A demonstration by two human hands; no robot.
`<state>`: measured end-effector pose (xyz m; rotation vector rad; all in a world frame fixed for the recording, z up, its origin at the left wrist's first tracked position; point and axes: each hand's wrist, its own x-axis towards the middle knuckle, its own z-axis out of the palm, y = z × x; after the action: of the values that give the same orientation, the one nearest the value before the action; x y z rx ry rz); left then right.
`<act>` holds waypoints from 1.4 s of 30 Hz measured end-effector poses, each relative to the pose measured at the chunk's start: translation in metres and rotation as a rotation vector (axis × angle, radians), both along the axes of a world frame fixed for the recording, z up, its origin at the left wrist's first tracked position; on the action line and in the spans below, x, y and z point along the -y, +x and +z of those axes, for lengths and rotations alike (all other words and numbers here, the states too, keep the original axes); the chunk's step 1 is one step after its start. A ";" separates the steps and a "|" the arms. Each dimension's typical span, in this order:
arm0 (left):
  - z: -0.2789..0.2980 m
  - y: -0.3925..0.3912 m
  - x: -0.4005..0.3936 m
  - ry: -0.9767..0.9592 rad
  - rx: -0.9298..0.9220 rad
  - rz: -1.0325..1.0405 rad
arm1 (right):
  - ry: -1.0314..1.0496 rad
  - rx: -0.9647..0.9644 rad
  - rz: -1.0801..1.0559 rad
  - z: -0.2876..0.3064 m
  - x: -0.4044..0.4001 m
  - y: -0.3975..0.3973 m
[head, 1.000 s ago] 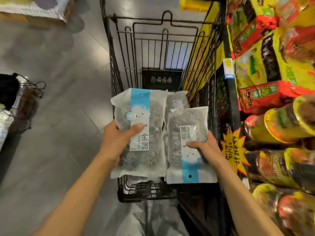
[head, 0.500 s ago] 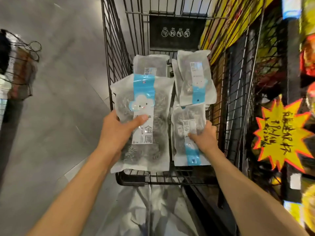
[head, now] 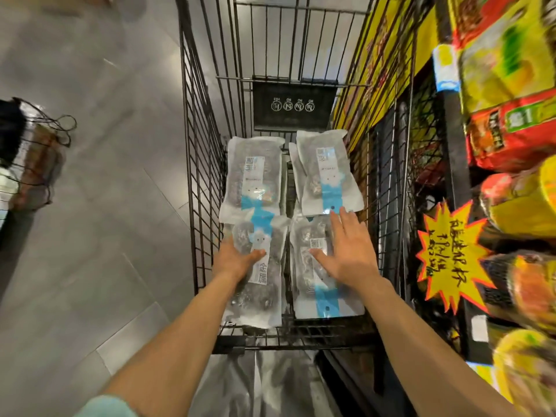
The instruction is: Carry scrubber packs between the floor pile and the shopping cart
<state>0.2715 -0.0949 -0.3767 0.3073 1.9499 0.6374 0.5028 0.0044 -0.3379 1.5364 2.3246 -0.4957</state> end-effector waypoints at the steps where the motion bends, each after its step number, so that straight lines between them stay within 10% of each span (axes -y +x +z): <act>1: -0.019 -0.005 0.003 -0.017 0.010 0.006 | 0.006 0.011 0.010 0.002 0.001 -0.002; 8: 0.008 0.005 -0.005 -0.136 -0.374 -0.322 | 0.004 0.031 0.036 0.017 0.007 -0.008; 16: 0.143 -0.026 -0.040 0.245 -0.745 -1.059 | 0.085 -0.088 0.001 0.106 -0.002 -0.020; 26: 0.319 -0.055 -0.079 0.647 -1.109 -1.341 | 0.318 -0.194 -0.278 0.259 0.025 -0.016; 42: 0.420 0.045 0.008 1.410 -0.682 -1.975 | 0.603 0.021 -1.144 0.386 0.354 -0.032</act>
<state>0.3162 -0.1028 0.0437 2.9431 0.4271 0.2982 0.4708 -0.3497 0.0479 3.0663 1.3841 0.0423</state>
